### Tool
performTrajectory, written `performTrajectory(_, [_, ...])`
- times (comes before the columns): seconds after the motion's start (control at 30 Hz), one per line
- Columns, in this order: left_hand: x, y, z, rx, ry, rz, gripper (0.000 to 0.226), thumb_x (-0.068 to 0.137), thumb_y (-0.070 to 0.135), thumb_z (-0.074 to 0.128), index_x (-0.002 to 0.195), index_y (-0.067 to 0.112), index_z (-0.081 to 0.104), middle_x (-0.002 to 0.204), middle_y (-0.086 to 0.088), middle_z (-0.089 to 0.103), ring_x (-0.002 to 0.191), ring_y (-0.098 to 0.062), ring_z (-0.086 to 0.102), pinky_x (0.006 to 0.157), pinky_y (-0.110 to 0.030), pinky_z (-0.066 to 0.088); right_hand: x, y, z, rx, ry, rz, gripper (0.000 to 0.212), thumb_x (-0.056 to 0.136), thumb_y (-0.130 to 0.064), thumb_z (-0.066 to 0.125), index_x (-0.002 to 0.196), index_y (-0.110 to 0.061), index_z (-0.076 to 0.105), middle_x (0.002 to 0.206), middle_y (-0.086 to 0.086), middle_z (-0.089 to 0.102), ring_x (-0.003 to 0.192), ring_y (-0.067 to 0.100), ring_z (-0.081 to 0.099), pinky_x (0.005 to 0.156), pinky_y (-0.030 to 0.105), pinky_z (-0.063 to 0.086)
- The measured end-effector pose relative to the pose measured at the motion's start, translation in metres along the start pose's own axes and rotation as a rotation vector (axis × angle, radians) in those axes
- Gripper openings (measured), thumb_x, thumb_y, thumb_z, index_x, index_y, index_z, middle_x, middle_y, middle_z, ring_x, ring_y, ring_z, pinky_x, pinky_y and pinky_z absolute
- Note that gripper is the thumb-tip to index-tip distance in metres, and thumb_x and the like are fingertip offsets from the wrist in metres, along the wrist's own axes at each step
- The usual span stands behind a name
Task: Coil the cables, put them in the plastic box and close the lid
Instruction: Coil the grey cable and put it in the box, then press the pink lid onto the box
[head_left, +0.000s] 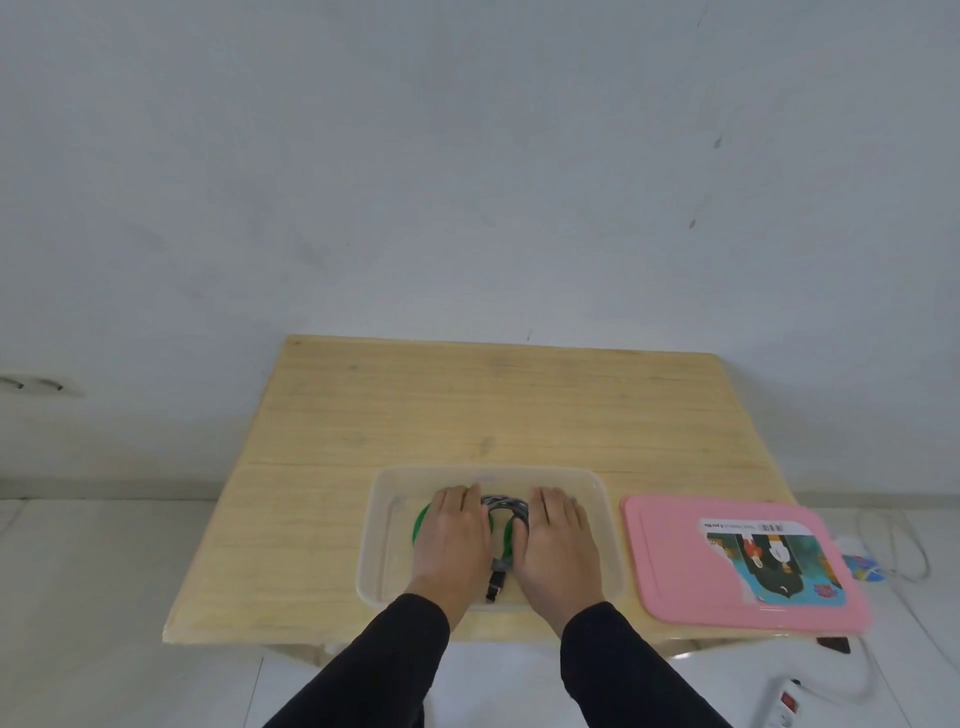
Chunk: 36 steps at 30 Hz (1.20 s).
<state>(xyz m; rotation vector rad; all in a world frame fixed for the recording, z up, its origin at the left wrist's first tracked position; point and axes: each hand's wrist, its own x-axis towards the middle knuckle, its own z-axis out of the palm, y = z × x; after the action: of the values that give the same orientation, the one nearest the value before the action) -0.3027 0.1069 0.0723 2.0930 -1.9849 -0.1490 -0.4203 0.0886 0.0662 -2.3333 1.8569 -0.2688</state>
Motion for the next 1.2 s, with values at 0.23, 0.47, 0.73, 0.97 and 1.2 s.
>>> performTrajectory(0.23, [-0.003,0.012,-0.011,0.133,0.056,0.151,0.039,0.042,0.018,0.091,0.073,0.003,0.073,0.067,-0.007,0.070,0.063,-0.021,0.066,0.060,-0.024,0.057,-0.008,0.007,-0.012,0.041,0.011,-0.074,0.049,0.089,-0.030,0.025,0.114,-0.003,0.056,0.113,0.012,0.064,0.111,0.028,0.056,0.095,0.040,0.048])
performTrajectory(0.47, [0.005,0.029,-0.011,0.326,-0.091,0.267,0.036,0.093,0.012,0.040,0.126,-0.002,0.044,0.134,-0.018,0.045,0.123,-0.033,0.039,0.109,-0.040,0.026,-0.014,0.020,-0.041,0.052,0.102,-0.075,0.041,0.088,-0.026,0.031,0.108,-0.004,0.059,0.106,0.010,0.067,0.105,0.026,0.061,0.088,0.032,0.050])
performTrajectory(0.73, [0.033,0.103,-0.022,0.103,0.221,0.382,0.023,0.056,0.013,0.084,0.075,0.006,0.072,0.072,-0.005,0.070,0.070,-0.020,0.066,0.067,-0.025,0.054,-0.010,0.085,-0.079,0.074,0.204,-0.016,0.046,0.090,-0.027,0.026,0.117,-0.001,0.054,0.114,0.015,0.061,0.112,0.029,0.055,0.096,0.035,0.044])
performTrajectory(0.97, [0.030,0.180,0.032,0.068,0.074,0.389,0.019,0.059,0.010,0.083,0.074,0.006,0.071,0.077,-0.006,0.071,0.075,-0.020,0.066,0.069,-0.020,0.054,-0.020,0.200,-0.076,0.094,0.158,0.149,0.037,0.095,-0.019,0.039,0.127,-0.001,0.045,0.128,0.014,0.051,0.121,0.026,0.045,0.100,0.034,0.038])
performTrajectory(1.2, [0.011,0.206,0.108,-0.165,-0.075,-0.125,0.032,0.085,-0.001,0.051,0.117,-0.006,0.052,0.120,-0.023,0.055,0.114,-0.038,0.051,0.095,-0.043,0.043,-0.035,0.299,-0.053,0.099,0.055,0.172,0.043,0.091,-0.026,0.030,0.117,0.000,0.053,0.116,0.014,0.058,0.109,0.029,0.055,0.091,0.036,0.049])
